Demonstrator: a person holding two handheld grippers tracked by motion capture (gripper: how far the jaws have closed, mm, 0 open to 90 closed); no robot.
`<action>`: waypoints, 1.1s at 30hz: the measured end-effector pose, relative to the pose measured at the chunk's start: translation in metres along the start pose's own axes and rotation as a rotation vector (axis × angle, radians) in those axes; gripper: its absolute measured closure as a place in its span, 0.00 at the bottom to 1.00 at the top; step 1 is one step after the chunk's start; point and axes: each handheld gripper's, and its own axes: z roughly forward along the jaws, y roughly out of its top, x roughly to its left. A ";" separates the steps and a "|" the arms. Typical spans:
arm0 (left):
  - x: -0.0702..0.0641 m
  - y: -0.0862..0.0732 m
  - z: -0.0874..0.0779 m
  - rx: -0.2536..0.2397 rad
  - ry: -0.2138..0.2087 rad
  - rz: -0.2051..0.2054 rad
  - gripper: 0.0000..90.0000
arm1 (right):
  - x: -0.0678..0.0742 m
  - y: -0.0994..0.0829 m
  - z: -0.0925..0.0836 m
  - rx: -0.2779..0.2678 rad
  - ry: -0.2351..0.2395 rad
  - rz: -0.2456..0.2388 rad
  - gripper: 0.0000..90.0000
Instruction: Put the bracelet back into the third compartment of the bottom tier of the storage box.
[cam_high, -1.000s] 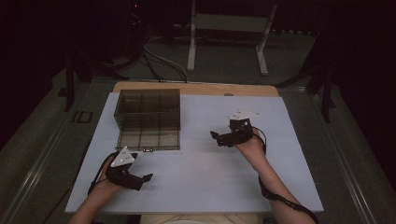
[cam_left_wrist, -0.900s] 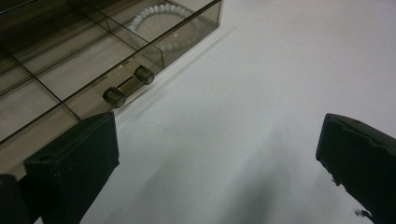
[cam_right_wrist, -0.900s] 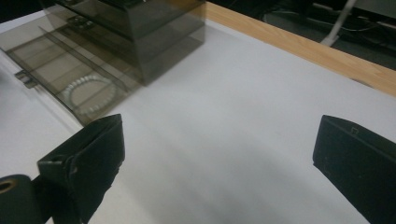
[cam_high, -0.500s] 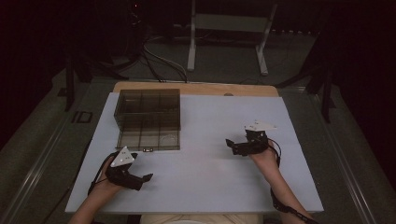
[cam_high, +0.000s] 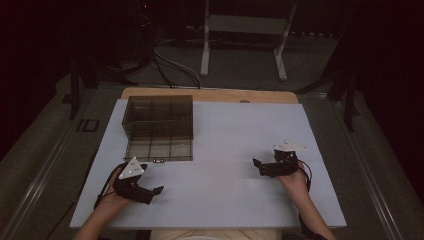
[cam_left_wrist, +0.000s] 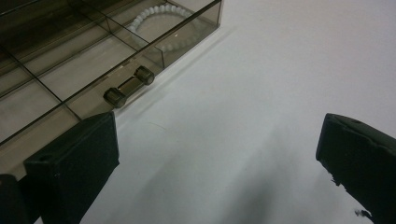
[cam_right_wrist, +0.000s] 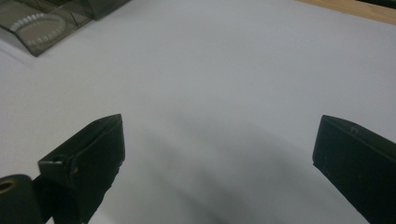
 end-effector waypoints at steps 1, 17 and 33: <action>0.000 0.000 0.000 0.000 0.000 0.000 0.01 | 0.000 -0.002 -0.002 0.005 -0.003 -0.003 0.02; 0.000 0.000 0.000 0.003 -0.002 -0.001 0.01 | -0.002 -0.025 -0.022 0.029 -0.041 0.004 0.03; 0.000 0.000 -0.001 -0.001 0.000 0.002 0.01 | -0.001 -0.034 -0.023 0.038 -0.058 0.011 0.03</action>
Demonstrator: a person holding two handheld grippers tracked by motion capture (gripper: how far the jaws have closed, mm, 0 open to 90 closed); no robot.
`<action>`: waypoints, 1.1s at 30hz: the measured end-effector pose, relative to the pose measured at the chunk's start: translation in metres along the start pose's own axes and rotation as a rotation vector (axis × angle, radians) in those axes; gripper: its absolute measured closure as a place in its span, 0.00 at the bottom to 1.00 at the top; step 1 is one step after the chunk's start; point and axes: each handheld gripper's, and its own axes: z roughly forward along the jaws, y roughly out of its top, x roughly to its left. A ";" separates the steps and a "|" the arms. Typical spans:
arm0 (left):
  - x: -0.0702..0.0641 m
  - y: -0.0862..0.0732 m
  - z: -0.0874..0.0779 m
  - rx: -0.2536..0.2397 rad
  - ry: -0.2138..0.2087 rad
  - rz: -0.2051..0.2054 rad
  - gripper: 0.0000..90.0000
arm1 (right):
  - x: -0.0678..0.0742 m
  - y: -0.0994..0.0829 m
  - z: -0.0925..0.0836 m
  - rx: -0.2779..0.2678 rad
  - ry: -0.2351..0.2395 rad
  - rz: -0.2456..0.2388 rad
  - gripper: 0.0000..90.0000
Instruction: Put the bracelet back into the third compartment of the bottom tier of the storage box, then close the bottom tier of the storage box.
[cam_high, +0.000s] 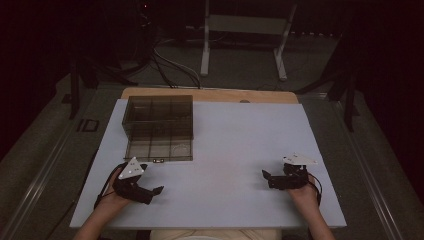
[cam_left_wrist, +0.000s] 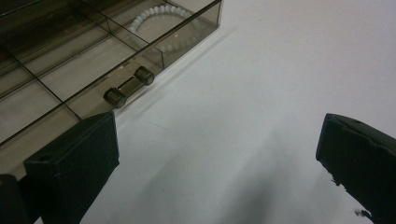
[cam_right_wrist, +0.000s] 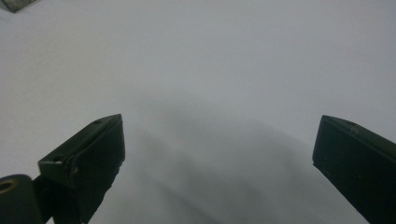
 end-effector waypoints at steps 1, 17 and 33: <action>0.000 0.000 0.000 0.000 0.001 0.000 0.01 | 0.000 0.000 0.000 -0.002 -0.001 -0.001 0.03; 0.001 0.000 0.001 0.005 -0.002 0.000 0.01 | 0.001 -0.002 0.000 0.001 0.020 0.001 0.03; -0.005 0.007 -0.003 -0.019 -0.023 0.005 0.01 | 0.002 -0.001 -0.001 -0.001 0.019 -0.008 0.03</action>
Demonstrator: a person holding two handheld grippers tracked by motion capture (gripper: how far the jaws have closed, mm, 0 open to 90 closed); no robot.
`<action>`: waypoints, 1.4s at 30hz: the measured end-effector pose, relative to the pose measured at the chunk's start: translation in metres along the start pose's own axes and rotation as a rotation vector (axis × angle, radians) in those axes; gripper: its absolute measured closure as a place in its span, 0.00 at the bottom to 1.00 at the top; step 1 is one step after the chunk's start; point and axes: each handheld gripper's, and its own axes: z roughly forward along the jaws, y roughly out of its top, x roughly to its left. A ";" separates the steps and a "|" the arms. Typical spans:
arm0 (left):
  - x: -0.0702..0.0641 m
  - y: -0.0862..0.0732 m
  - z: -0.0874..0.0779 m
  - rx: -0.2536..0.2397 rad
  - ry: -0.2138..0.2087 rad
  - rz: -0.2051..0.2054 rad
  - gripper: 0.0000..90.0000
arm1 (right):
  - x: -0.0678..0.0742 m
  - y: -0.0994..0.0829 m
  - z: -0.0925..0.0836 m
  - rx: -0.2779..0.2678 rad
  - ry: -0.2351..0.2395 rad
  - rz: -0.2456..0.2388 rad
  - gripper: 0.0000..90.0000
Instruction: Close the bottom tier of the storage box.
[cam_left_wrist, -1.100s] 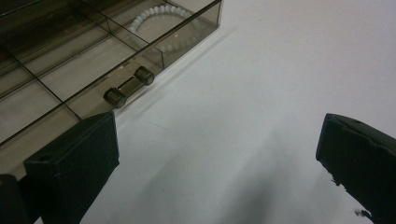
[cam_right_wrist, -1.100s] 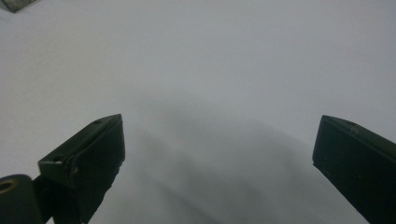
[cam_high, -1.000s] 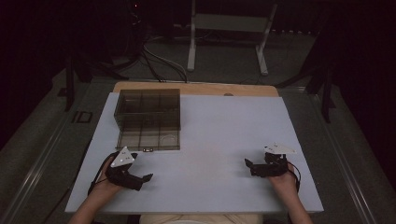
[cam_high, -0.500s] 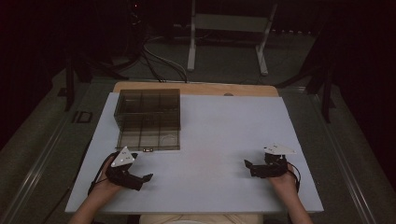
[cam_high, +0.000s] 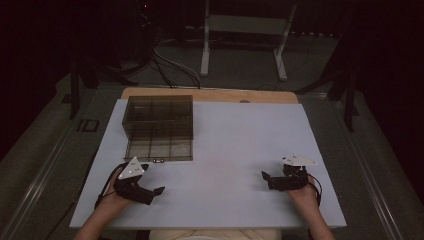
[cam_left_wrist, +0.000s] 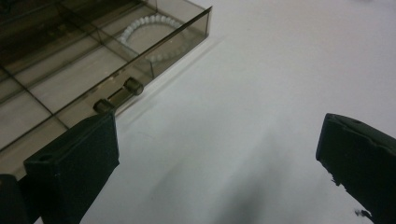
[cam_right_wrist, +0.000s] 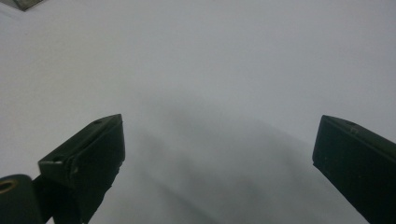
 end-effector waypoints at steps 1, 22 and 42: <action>-0.001 0.001 -0.001 -0.004 -0.002 0.004 0.01 | 0.000 0.000 0.000 -0.002 0.001 0.001 0.03; 0.001 0.029 -0.020 -0.103 0.041 -0.018 0.01 | 0.002 0.001 -0.001 -0.008 0.008 -0.003 0.03; 0.028 0.027 -0.013 -0.133 0.252 -0.130 0.01 | 0.002 0.001 -0.002 -0.010 0.007 -0.002 0.03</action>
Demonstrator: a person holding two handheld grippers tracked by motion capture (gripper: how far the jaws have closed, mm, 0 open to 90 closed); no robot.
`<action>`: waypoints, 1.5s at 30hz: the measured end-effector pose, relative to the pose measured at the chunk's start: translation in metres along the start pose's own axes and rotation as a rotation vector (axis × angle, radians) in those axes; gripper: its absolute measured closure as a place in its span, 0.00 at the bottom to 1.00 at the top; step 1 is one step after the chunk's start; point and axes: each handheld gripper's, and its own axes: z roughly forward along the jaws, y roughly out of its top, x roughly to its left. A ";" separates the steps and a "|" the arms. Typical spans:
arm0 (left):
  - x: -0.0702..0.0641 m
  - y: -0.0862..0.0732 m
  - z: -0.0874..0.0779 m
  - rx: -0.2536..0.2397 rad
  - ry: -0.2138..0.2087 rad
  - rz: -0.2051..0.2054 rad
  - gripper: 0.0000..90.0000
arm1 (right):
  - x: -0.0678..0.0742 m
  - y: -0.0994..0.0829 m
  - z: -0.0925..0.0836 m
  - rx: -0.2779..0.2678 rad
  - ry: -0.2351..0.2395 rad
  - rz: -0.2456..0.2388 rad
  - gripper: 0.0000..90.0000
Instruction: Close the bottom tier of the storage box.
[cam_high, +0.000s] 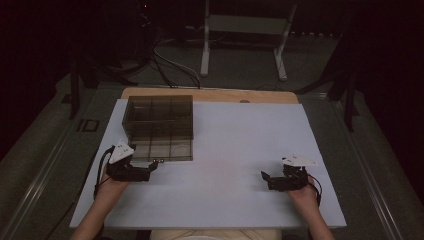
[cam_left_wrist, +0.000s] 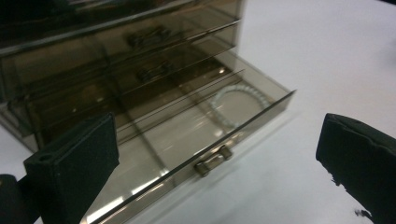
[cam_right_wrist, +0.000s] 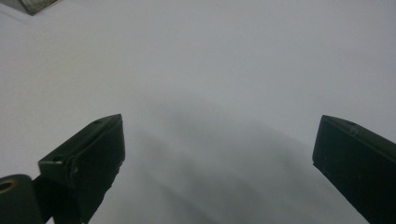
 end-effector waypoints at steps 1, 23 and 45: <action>0.001 -0.001 0.001 0.006 0.011 -0.001 0.01 | 0.000 0.000 0.000 -0.001 0.001 0.000 0.03; -0.007 -0.021 0.020 0.137 0.098 -0.030 0.01 | 0.000 -0.001 -0.001 0.001 0.003 0.003 0.03; -0.009 -0.027 0.026 0.269 0.109 -0.084 0.20 | 0.000 -0.001 0.000 0.007 0.011 -0.002 0.03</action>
